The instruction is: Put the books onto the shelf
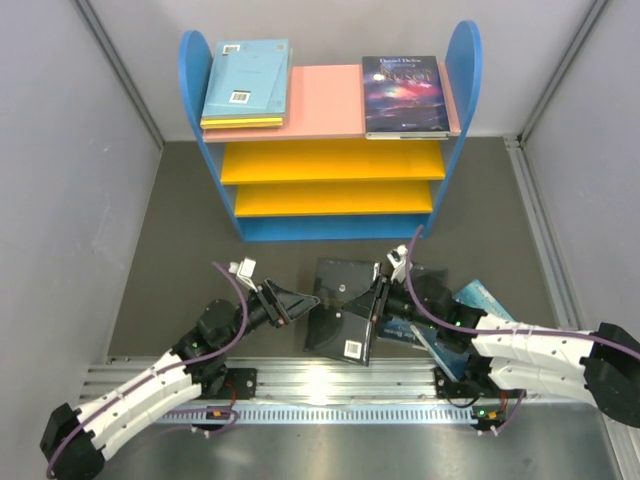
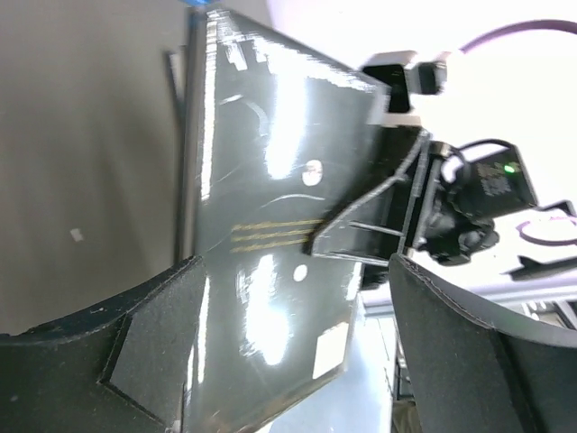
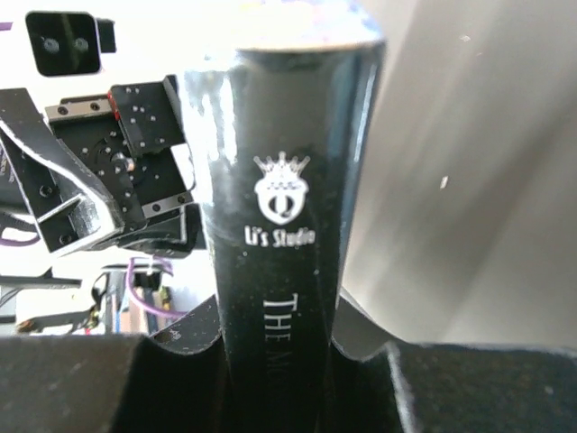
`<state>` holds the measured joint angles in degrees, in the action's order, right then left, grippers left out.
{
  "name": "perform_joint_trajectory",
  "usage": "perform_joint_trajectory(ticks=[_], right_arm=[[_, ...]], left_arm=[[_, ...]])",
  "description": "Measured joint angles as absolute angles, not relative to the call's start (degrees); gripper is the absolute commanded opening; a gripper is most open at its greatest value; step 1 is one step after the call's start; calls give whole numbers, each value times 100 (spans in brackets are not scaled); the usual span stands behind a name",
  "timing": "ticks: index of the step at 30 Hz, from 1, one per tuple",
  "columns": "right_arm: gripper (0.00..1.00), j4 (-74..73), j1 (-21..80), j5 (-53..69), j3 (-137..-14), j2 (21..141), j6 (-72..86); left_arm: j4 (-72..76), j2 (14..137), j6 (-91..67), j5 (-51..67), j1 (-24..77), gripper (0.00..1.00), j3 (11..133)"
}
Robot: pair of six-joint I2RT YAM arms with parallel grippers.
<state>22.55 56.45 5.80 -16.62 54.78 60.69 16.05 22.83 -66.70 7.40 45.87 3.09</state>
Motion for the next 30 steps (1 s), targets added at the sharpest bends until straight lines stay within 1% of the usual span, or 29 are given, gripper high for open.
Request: perform_joint_trajectory(ticks=[6, 11, 16, 21, 26, 29, 30], right_arm=[[0, 2561, 5601, 878, -1660, 5697, 6195], [0, 2910, 5568, 1133, -1649, 6066, 6442], [0, 2740, 5568, 1267, -1667, 6003, 6445], [0, 2189, 5570, 1437, -1966, 5555, 6252], [0, 2034, 5568, 1446, -2051, 5505, 6160], [0, 2451, 5568, 1531, -2005, 5811, 6254], [0, 2808, 5568, 1581, -1944, 5964, 6329]], left_arm=[[2088, 2554, -6608, 1015, 4587, 84, 309], [1990, 2526, -6453, 996, 4587, 82, 311], [978, 2097, -6073, 646, 4606, 80, 554], [-62, 1984, -5684, 213, 4602, 82, 696], [513, 2338, -5682, 521, 4591, 82, 615], [1214, 2569, -5822, 893, 4587, 82, 410], [1448, 2620, -5883, 1046, 4589, 81, 357]])
